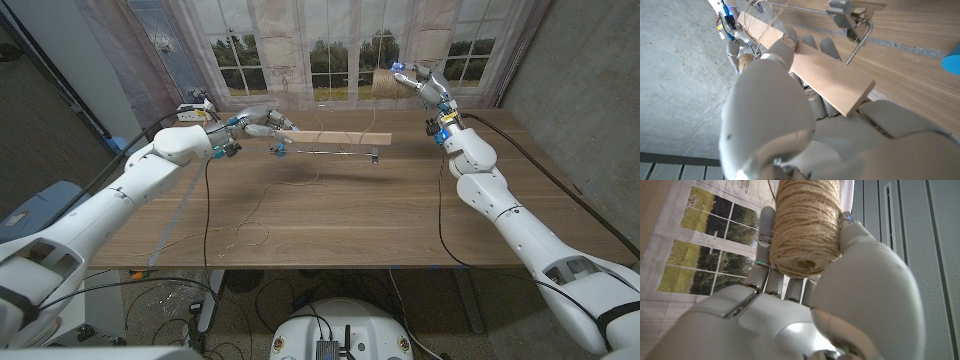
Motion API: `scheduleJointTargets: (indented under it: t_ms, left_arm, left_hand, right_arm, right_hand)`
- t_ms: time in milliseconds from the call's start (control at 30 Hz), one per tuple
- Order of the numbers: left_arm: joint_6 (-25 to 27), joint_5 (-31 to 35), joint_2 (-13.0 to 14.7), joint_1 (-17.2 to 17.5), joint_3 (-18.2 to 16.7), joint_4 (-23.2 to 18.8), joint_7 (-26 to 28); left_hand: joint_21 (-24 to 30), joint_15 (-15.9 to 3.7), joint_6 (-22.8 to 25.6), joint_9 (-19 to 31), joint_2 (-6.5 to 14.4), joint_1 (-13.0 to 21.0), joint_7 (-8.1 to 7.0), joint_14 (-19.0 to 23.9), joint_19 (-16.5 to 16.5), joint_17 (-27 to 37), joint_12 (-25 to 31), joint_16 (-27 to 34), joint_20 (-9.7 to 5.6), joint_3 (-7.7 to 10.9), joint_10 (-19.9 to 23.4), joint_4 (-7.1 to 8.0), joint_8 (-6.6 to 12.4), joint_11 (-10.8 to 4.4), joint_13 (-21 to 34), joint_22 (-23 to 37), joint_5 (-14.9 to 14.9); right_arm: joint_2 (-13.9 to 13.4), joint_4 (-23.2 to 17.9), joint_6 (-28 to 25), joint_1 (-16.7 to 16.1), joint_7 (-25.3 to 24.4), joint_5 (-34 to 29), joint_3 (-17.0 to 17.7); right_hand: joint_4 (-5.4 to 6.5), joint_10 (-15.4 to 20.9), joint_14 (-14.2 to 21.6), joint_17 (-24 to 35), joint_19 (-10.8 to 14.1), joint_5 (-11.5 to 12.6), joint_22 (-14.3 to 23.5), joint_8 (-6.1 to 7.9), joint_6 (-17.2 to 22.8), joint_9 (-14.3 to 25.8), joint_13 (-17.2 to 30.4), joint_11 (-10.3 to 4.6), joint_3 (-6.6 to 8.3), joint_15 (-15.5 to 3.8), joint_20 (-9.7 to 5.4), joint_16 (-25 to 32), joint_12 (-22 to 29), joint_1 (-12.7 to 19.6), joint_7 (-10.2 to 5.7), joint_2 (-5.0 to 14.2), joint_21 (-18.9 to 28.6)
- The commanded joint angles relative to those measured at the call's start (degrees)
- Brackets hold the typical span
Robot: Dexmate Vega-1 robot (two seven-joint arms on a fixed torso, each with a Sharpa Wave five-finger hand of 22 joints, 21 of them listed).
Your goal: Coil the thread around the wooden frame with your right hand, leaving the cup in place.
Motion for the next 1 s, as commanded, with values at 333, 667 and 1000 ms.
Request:
scheduleJointTargets:
  t_ms: [333,667,1000]
  left_arm:
    - [-2.1,-3.9,-3.7,-1.3,-0.6,4.6,-1.7]
    - [-1.7,-4.3,-4.3,-0.5,-1.4,3.8,1.2]
    - [1.5,-3.3,-3.5,1.8,-2.3,-0.5,7.6]
  left_hand:
    - [0.5,-7.44,1.2,0.2,4.1,3.7,0.55,5.3,-0.5,0.2,-0.1,0.1,-5.66,2.90,0.6,2.69,0.47,-0.02,0.2,0.1,0.3]
    - [0.8,-7.51,1.2,0.3,4.1,3.7,0.71,5.5,-0.6,0.1,0.2,0.0,-5.69,2.92,0.7,2.69,0.49,-0.57,0.7,0.1,0.4]
    - [1.0,-7.46,1.2,0.2,4.1,3.7,0.53,5.5,-0.8,0.2,0.3,0.0,-5.75,2.93,0.8,2.68,0.46,-0.56,0.9,0.1,0.4]
  right_arm:
    - [0.8,4.3,-1.3,-6.3,-3.5,1.8,1.1]
    - [0.3,4.1,-1.9,-7.9,-4.3,0.4,0.1]
    - [-2.0,0.6,-3.1,-10.1,-6.7,-2.9,-0.9]
  right_hand:
    - [0.03,0.5,15.3,0.3,-4.2,0.1,0.1,-0.11,0.5,0.4,0.1,0.26,0.51,-21.62,-11.18,0.0,-0.2,14.7,0.22,14.25,0.9]
    - [-0.01,0.6,15.5,0.3,-4.4,0.0,0.1,-0.16,0.5,0.4,0.2,0.35,0.60,-21.61,-11.14,-0.1,-0.2,14.7,0.37,14.24,1.2]
    - [-0.03,0.7,15.5,0.3,-4.6,0.0,0.0,-0.17,0.5,0.4,0.3,0.44,0.69,-21.58,-11.10,-0.2,-0.3,14.7,0.39,14.22,1.5]
